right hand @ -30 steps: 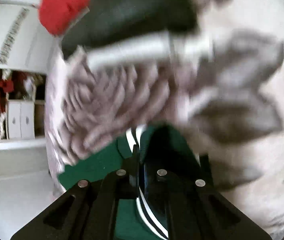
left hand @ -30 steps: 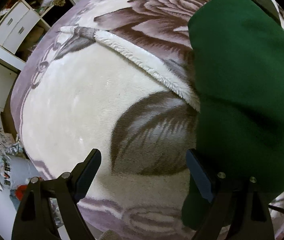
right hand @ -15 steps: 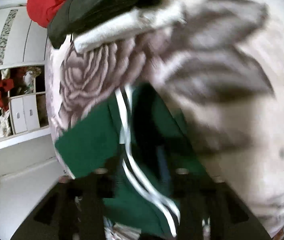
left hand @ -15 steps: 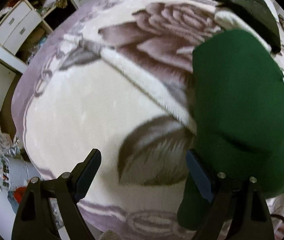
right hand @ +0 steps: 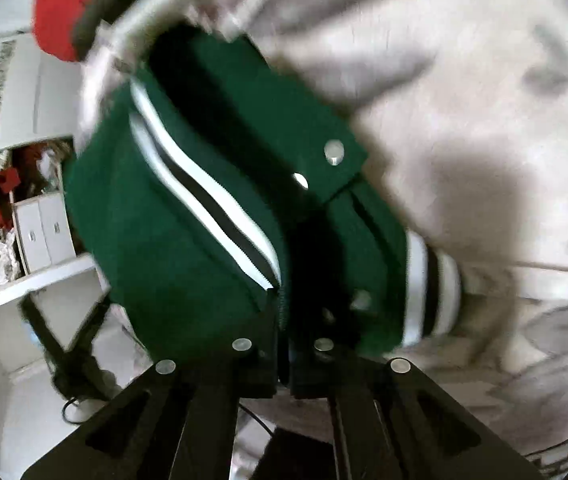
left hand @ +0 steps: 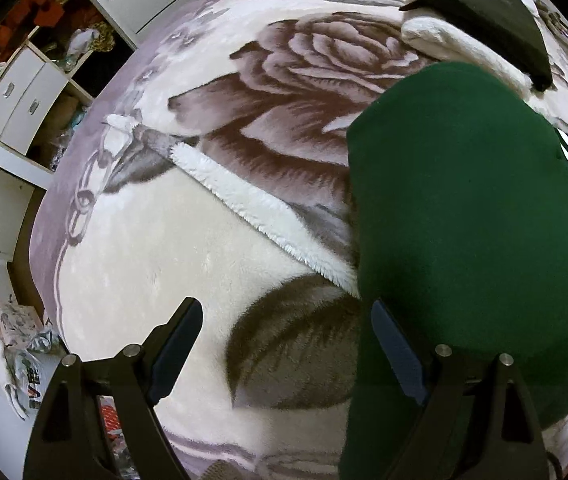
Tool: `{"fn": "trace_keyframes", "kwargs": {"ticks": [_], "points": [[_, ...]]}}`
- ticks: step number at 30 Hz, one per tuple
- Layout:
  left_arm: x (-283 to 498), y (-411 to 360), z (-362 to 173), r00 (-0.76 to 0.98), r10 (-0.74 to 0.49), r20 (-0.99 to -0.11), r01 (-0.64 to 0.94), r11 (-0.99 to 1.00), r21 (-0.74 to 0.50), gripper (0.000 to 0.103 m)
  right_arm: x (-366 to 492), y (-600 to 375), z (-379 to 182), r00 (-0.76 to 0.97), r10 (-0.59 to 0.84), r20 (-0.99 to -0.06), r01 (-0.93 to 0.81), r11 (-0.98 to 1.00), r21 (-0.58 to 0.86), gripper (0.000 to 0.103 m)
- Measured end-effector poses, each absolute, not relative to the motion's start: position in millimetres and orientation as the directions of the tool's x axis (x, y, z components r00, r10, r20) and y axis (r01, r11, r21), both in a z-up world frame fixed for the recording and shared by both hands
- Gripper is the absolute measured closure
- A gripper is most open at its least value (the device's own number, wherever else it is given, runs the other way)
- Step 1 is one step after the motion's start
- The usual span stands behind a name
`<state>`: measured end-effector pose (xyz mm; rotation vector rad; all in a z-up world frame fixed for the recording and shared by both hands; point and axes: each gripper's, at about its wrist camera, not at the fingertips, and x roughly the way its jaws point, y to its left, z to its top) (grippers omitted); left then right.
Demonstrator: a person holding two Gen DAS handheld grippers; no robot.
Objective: Fold large clothes
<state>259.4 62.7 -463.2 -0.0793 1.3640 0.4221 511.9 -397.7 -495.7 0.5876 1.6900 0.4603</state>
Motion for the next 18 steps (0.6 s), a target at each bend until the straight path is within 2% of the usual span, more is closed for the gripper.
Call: {"fn": "trace_keyframes", "kwargs": {"ticks": [2, 4, 7, 9, 10, 11, 12, 15, 18], "points": [[256, 60, -468, 0.13, 0.237, -0.963, -0.326, 0.927, 0.185, 0.016, 508, -426, -477, -0.063, 0.586, -0.808, 0.152, 0.805, 0.573, 0.101], [251, 58, -474, 0.117, 0.223, -0.968, -0.32, 0.931, 0.176, 0.016, 503, -439, -493, -0.073, 0.512, -0.856, 0.15, 0.854, 0.498, 0.101], [241, 57, -476, 0.114, 0.203, -0.973, -0.333, 0.93, 0.155, 0.016, 500, -423, -552, -0.272, 0.506, -0.818, 0.191, 0.862, 0.47, 0.1], [230, 60, -471, 0.133, 0.188, -0.973, -0.363, 0.923, 0.129, 0.016, 511, -413, -554, -0.342, 0.488, -0.803, 0.161, 0.872, 0.462, 0.091], [221, 64, -469, 0.149, 0.168, -0.975, -0.387, 0.917, 0.099, 0.016, 520, -407, -544, -0.354, 0.467, -0.81, 0.119, 0.882, 0.457, 0.091], [216, 66, -468, 0.157, 0.154, -0.976, -0.404, 0.911, 0.079, 0.016, 531, -400, -525, -0.336, 0.419, -0.844, 0.04, 0.901, 0.432, 0.087], [210, 69, -467, 0.162, 0.138, -0.977, -0.427, 0.903, 0.057, 0.016, 541, -394, -507, -0.303, 0.374, -0.877, -0.025, 0.916, 0.399, 0.074], [191, 73, -473, 0.202, 0.003, -0.979, -0.479, 0.873, -0.096, 0.017, 574, -355, -443, -0.199, 0.334, -0.921, -0.215, 0.902, 0.374, 0.049], [182, 67, -481, 0.248, -0.12, -0.961, -0.479, 0.847, -0.23, 0.017, 600, -280, -400, -0.208, 0.348, -0.914, -0.394, 0.825, 0.404, 0.04]]}}
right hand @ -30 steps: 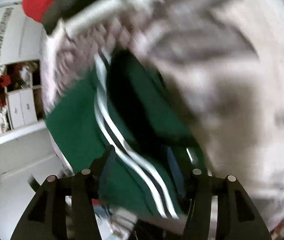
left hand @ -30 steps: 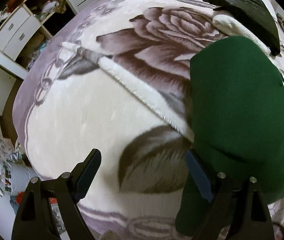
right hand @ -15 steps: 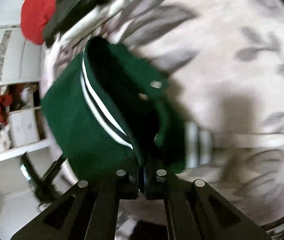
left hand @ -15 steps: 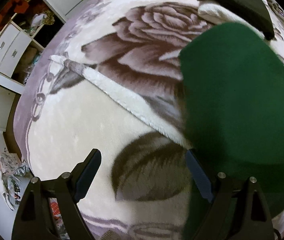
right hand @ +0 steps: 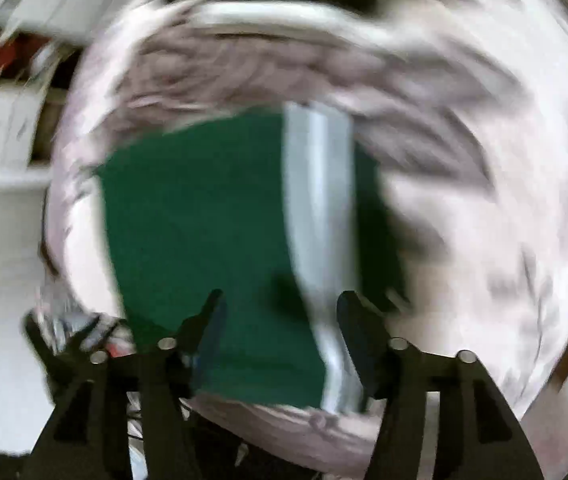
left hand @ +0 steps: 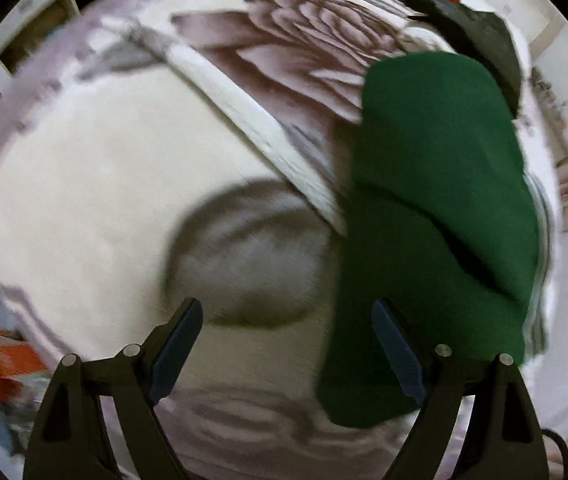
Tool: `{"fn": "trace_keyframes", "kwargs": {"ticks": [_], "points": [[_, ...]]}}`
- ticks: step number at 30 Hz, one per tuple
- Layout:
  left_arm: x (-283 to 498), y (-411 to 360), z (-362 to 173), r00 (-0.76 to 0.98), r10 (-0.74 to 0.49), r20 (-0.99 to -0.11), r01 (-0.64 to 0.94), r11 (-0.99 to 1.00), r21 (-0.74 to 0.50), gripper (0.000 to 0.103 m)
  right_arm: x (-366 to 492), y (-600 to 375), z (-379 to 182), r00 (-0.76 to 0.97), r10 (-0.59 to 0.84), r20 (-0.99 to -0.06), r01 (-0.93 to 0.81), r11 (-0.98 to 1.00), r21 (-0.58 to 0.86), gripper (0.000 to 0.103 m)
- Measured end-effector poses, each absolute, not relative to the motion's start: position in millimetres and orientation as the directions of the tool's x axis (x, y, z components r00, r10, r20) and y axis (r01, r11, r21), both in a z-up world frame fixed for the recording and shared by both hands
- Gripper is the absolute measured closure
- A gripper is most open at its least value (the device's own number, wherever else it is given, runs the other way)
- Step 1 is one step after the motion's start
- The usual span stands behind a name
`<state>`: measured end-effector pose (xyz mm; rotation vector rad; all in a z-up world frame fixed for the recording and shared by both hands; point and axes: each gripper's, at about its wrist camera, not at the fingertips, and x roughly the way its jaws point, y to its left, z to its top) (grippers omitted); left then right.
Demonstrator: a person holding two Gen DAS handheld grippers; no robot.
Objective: Fold large clothes
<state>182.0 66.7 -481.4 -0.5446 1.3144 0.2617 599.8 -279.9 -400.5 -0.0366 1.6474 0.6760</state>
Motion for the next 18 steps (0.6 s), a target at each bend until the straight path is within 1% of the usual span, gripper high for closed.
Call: {"fn": "trace_keyframes", "kwargs": {"ticks": [4, 5, 6, 7, 8, 10, 12, 13, 15, 17, 18], "points": [[172, 63, -483, 0.336, -0.174, -0.925, -0.477, 0.816, -0.327, 0.018, 610, -118, -382, -0.273, 0.291, -0.917, -0.661, 0.636, 0.398, 0.038], [171, 63, -483, 0.349, -0.185, -0.919, -0.475, 0.81, -0.343, 0.018, 605, -88, -384, -0.277, 0.264, -0.924, -0.709, 0.593, 0.382, 0.035], [169, 64, -484, 0.359, -0.194, -0.913, -0.474, 0.805, -0.357, 0.018, 600, -49, -391, -0.29, 0.219, -0.932, -0.764, 0.533, 0.363, 0.03], [168, 64, -485, 0.368, -0.212, -0.905, -0.47, 0.798, -0.378, 0.018, 595, -24, -400, -0.295, 0.162, -0.942, -0.804, 0.49, 0.336, 0.026], [167, 64, -487, 0.371, -0.219, -0.902, -0.468, 0.795, -0.385, 0.018, 593, -4, -411, -0.29, 0.108, -0.951, -0.833, 0.461, 0.307, 0.02], [165, 62, -490, 0.378, -0.22, -0.899, -0.469, 0.792, -0.391, 0.018, 586, 31, -450, -0.3, -0.067, -0.951, -0.88, 0.404, 0.249, 0.02], [163, 61, -494, 0.384, -0.22, -0.897, -0.466, 0.792, -0.394, 0.018, 587, 46, -469, -0.267, -0.139, -0.954, -0.887, 0.423, 0.186, 0.055], [164, 59, -498, 0.384, -0.225, -0.896, -0.464, 0.791, -0.398, 0.018, 591, 49, -477, -0.276, -0.161, -0.948, -0.869, 0.462, 0.175, 0.059], [162, 58, -501, 0.401, -0.251, -0.881, -0.458, 0.778, -0.431, 0.018, 609, 52, -475, -0.307, -0.122, -0.944, -0.804, 0.564, 0.188, 0.088], [162, 55, -502, 0.418, -0.272, -0.867, -0.452, 0.765, -0.458, 0.018, 634, 53, -468, -0.32, -0.036, -0.947, -0.724, 0.653, 0.22, 0.091], [164, 54, -501, 0.416, -0.278, -0.866, -0.446, 0.767, -0.461, 0.018, 640, 50, -470, -0.314, -0.016, -0.949, -0.706, 0.673, 0.222, 0.093]]}}
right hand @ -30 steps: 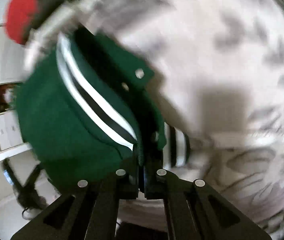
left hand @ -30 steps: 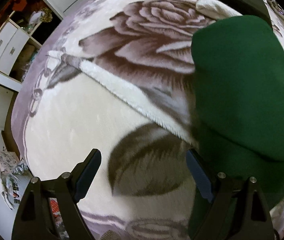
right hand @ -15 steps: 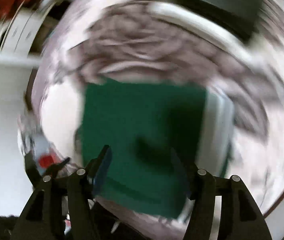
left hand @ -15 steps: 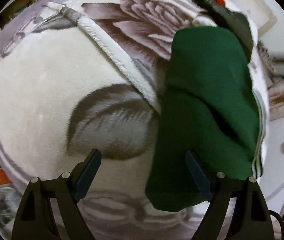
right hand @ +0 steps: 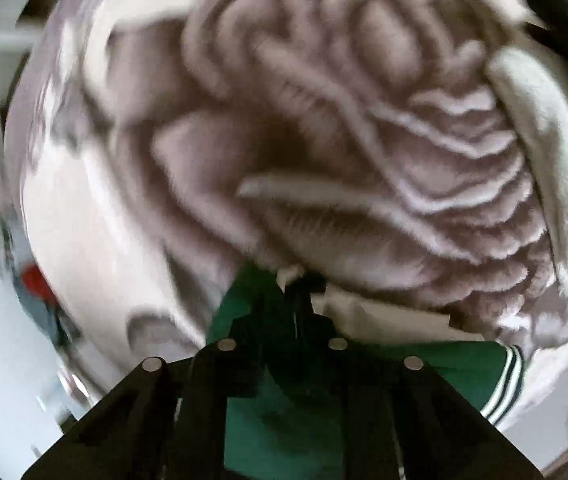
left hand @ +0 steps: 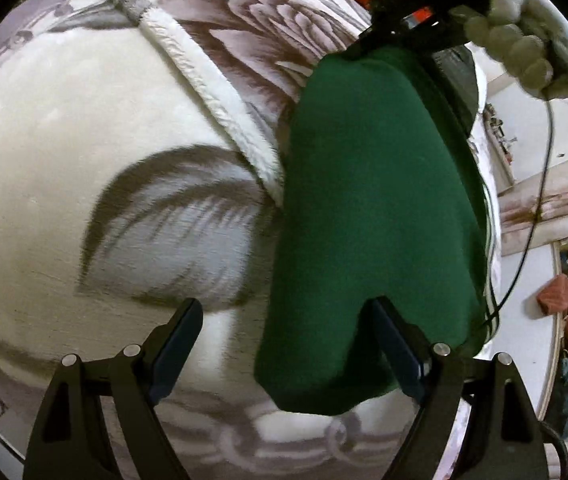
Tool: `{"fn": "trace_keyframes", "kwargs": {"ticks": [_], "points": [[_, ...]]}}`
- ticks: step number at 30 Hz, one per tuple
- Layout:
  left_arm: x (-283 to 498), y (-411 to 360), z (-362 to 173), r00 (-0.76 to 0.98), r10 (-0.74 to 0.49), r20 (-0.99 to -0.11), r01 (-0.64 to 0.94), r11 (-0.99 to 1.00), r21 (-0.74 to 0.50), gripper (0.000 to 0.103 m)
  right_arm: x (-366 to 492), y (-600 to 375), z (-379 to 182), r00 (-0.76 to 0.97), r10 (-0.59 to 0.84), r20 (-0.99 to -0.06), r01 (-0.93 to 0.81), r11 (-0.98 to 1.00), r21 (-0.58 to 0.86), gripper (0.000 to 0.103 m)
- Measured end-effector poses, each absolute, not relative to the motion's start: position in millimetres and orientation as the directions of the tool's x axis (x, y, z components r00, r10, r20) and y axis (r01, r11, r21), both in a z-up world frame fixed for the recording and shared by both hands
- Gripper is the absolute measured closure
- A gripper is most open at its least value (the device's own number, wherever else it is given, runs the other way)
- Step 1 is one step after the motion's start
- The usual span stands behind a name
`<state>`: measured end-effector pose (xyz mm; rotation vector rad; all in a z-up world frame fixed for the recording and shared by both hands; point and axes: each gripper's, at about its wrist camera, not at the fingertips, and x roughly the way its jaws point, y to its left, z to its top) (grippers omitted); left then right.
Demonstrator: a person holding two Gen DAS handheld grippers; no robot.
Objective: Fold large clothes
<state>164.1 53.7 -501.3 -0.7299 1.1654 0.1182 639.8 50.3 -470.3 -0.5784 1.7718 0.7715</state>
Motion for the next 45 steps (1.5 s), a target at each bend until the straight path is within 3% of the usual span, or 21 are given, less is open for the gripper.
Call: {"fn": "trace_keyframes", "kwargs": {"ticks": [3, 5, 7, 10, 12, 15, 20, 24, 25, 26, 27, 29, 35, 41, 45], "points": [[166, 53, -498, 0.393, -0.271, -0.879, -0.425, 0.794, -0.435, 0.018, 639, 33, -483, -0.327, 0.002, -0.945, -0.67, 0.704, 0.233, 0.093], [168, 55, -492, 0.376, -0.269, -0.886, -0.407, 0.811, -0.419, 0.018, 643, 24, -481, -0.363, 0.091, -0.927, -0.624, 0.716, 0.314, 0.092], [169, 63, -481, 0.365, -0.245, -0.898, -0.397, 0.832, -0.388, 0.018, 653, 5, -468, -0.444, 0.209, -0.871, -0.537, 0.716, 0.445, 0.084], [178, 78, -468, 0.379, -0.215, -0.9, -0.382, 0.85, -0.364, 0.018, 670, -52, -431, -0.399, 0.344, -0.85, -0.448, 0.735, 0.508, 0.062], [191, 89, -460, 0.392, -0.211, -0.895, -0.36, 0.86, -0.361, 0.018, 682, -107, -407, -0.292, 0.393, -0.872, -0.423, 0.764, 0.486, 0.04], [225, 101, -458, 0.389, -0.216, -0.895, -0.311, 0.885, -0.348, 0.018, 689, -191, -403, -0.121, 0.366, -0.923, -0.353, 0.853, 0.385, 0.031], [282, 107, -467, 0.395, -0.231, -0.889, -0.285, 0.889, -0.357, 0.018, 689, -293, -469, -0.133, 0.439, -0.889, -0.084, 0.888, 0.451, 0.031], [328, 97, -477, 0.379, -0.201, -0.903, -0.254, 0.916, -0.311, 0.017, 679, -318, -523, -0.201, 0.605, -0.77, 0.08, 0.794, 0.603, 0.031], [336, 94, -478, 0.373, -0.187, -0.909, -0.248, 0.924, -0.292, 0.016, 676, -316, -536, -0.233, 0.649, -0.724, 0.12, 0.758, 0.641, 0.031], [342, 93, -479, 0.368, -0.177, -0.913, -0.245, 0.929, -0.279, 0.015, 674, -313, -541, -0.234, 0.659, -0.715, 0.12, 0.749, 0.651, 0.053], [348, 90, -479, 0.364, -0.166, -0.917, -0.241, 0.934, -0.265, 0.015, 670, -306, -541, -0.227, 0.64, -0.734, 0.084, 0.764, 0.64, 0.083], [356, 87, -479, 0.358, -0.148, -0.922, -0.238, 0.94, -0.244, 0.015, 662, -293, -534, -0.222, 0.598, -0.77, 0.03, 0.794, 0.607, 0.097], [360, 76, -480, 0.344, -0.156, -0.926, -0.224, 0.944, -0.243, 0.015, 661, -311, -473, -0.005, 0.508, -0.861, 0.031, 0.861, 0.508, 0.101], [357, 62, -480, 0.34, -0.133, -0.931, -0.202, 0.957, -0.211, 0.015, 662, -309, -523, -0.08, 0.412, -0.908, 0.051, 0.911, 0.409, 0.101], [346, 64, -479, 0.342, -0.125, -0.932, -0.24, 0.947, -0.215, 0.015, 658, -310, -527, -0.079, 0.44, -0.895, 0.079, 0.897, 0.434, 0.099]]}}
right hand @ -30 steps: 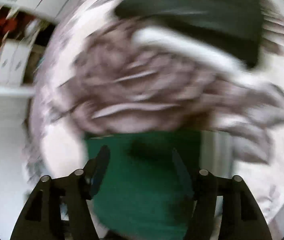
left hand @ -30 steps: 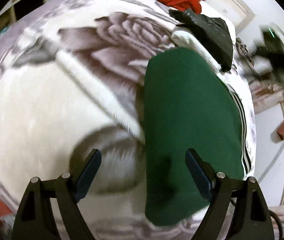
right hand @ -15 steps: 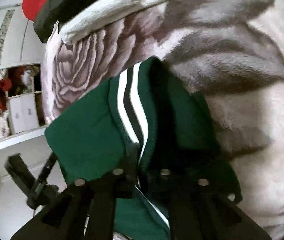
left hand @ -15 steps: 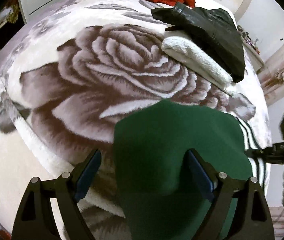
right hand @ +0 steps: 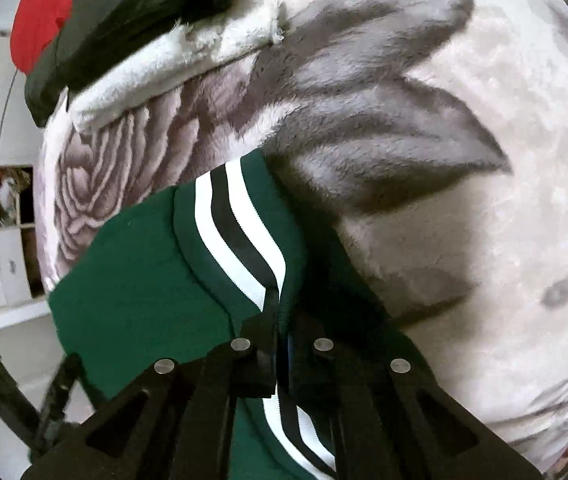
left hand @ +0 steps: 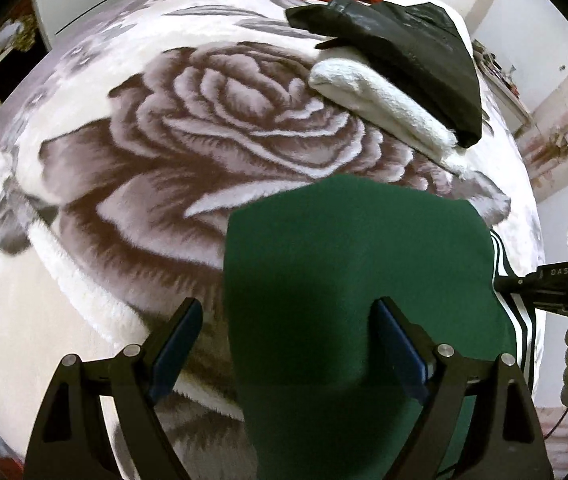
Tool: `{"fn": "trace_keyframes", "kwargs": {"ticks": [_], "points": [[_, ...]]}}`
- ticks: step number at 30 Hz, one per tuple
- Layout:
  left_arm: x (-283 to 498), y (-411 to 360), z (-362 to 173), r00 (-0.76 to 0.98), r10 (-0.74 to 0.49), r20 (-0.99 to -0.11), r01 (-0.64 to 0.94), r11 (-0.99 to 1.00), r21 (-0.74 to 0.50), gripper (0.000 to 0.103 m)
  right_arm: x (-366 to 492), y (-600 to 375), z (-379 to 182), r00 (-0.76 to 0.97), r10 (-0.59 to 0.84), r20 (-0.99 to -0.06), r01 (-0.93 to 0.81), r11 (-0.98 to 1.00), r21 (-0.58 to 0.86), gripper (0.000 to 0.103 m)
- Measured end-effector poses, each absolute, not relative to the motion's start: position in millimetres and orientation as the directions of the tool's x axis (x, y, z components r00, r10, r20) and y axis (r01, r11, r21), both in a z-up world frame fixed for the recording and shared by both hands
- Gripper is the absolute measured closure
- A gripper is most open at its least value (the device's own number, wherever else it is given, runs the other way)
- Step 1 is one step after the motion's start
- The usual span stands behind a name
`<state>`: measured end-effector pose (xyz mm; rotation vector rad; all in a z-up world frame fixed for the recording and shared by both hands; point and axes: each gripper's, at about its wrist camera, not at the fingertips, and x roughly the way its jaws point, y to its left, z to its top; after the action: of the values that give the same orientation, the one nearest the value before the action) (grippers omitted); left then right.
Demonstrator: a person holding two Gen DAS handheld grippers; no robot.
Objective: Fold large clothes
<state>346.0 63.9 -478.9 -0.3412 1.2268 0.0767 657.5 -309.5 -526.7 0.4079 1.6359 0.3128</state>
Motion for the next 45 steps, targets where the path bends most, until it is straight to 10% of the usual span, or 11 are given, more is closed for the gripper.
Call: {"fn": "trace_keyframes", "kwargs": {"ticks": [9, 21, 23, 25, 38, 41, 43, 44, 45], "points": [[327, 53, -485, 0.351, -0.12, -0.929, -0.27, 0.937, -0.223, 0.015, 604, -332, -499, -0.159, 0.45, -0.879, 0.007, 0.891, 0.455, 0.052], [308, 32, -489, 0.331, -0.107, -0.938, -0.243, 0.951, -0.194, 0.015, 540, -347, -539, -0.206, 0.462, -0.863, 0.07, 0.886, 0.458, 0.043], [307, 31, -490, 0.33, -0.106, -0.938, -0.245, 0.95, -0.193, 0.015, 535, -351, -536, -0.176, 0.461, -0.87, 0.064, 0.887, 0.457, 0.054], [307, 31, -490, 0.33, -0.102, -0.938, -0.249, 0.949, -0.191, 0.015, 527, -347, -531, -0.168, 0.468, -0.868, 0.045, 0.883, 0.468, 0.095], [265, 50, -466, 0.306, -0.081, -0.949, -0.225, 0.962, -0.155, 0.015, 510, -366, -543, -0.146, 0.435, -0.889, 0.074, 0.901, 0.428, 0.1], [244, 77, -463, 0.302, -0.099, -0.948, -0.281, 0.941, -0.188, 0.015, 527, -372, -538, -0.192, 0.513, -0.837, 0.074, 0.858, 0.509, 0.089], [235, 97, -473, 0.305, -0.176, -0.936, -0.334, 0.9, -0.278, 0.015, 538, -383, -534, -0.157, 0.532, -0.832, 0.044, 0.846, 0.532, 0.05], [234, 104, -481, 0.31, -0.237, -0.921, -0.353, 0.871, -0.343, 0.015, 544, -386, -535, -0.141, 0.549, -0.824, 0.036, 0.834, 0.55, 0.012], [234, 110, -491, 0.327, -0.324, -0.888, -0.363, 0.825, -0.434, 0.015, 553, -388, -540, -0.13, 0.585, -0.801, 0.036, 0.81, 0.586, 0.003]]}}
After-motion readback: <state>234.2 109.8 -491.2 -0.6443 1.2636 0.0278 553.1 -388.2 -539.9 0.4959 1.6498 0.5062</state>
